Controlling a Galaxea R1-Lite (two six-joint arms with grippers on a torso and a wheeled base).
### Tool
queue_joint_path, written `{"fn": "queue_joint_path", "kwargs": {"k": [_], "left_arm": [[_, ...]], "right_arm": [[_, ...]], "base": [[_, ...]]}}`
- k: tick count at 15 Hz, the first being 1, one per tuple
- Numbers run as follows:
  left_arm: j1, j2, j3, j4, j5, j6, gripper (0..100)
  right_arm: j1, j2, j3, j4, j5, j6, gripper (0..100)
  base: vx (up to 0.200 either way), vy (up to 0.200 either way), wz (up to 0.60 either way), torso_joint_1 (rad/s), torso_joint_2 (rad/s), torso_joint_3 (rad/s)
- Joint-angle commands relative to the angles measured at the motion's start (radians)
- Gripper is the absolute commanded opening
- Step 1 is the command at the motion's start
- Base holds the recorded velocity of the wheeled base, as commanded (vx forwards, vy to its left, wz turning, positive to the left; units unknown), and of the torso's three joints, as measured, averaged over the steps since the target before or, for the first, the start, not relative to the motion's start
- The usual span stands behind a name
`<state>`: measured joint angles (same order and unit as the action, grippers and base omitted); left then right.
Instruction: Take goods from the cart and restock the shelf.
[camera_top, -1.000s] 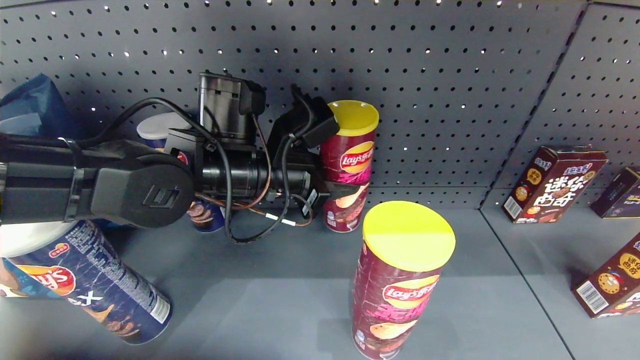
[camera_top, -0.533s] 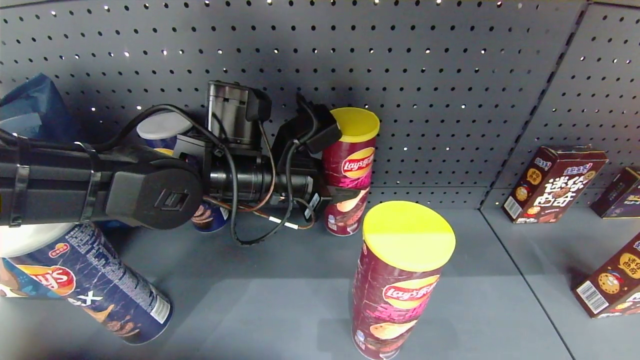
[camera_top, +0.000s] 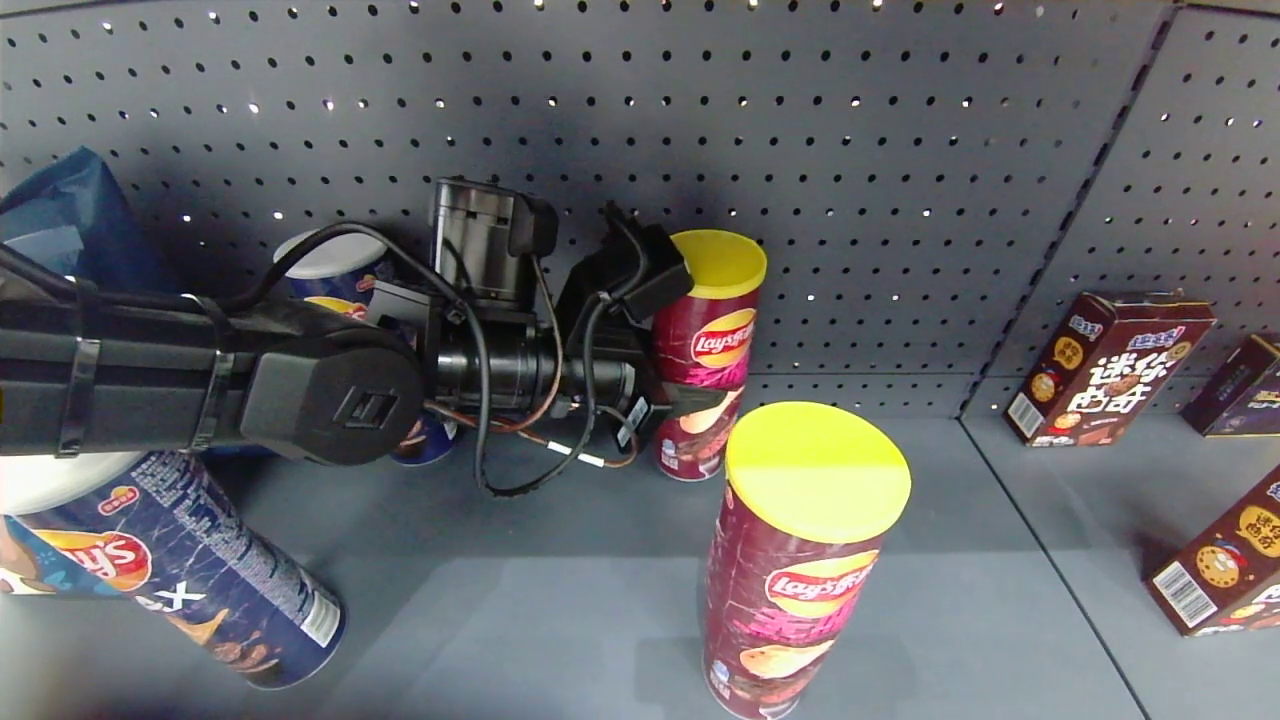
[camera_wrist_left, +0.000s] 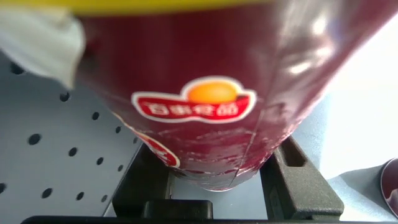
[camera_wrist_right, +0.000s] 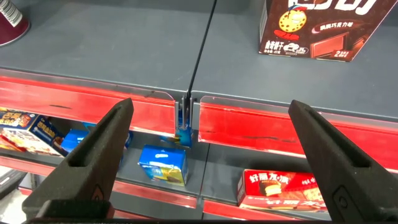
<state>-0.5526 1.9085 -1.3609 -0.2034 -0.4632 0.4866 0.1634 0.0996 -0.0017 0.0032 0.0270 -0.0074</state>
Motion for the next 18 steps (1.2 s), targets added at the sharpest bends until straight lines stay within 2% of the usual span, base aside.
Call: {"fn": "queue_joint_path", "kwargs": {"k": [1,10,11,18], "left_arm": [[-0.004,0.006,0.002,0.001,0.000,0.000,0],[-0.017,0.020,-0.003,0.001,0.000,0.000,0],[-0.018,0.020,-0.003,-0.001,0.000,0.000,100],[-0.013,0.014,0.003,-0.005,0.006,0.000,100]], "right_arm": [[0.001,0.002,0.000,0.000,0.001,0.000,100],[0.001,0.002,0.000,0.000,0.001,0.000,100],[0.001,0.002,0.000,0.000,0.001,0.000,100],[0.001,0.002,0.000,0.000,0.001,0.000,100]], "base": [[0.000,0.000,0.00,0.000,0.00,0.000],[0.000,0.000,0.00,0.000,0.00,0.000],[0.000,0.000,0.00,0.000,0.00,0.000],[0.000,0.000,0.00,0.000,0.00,0.000]]}}
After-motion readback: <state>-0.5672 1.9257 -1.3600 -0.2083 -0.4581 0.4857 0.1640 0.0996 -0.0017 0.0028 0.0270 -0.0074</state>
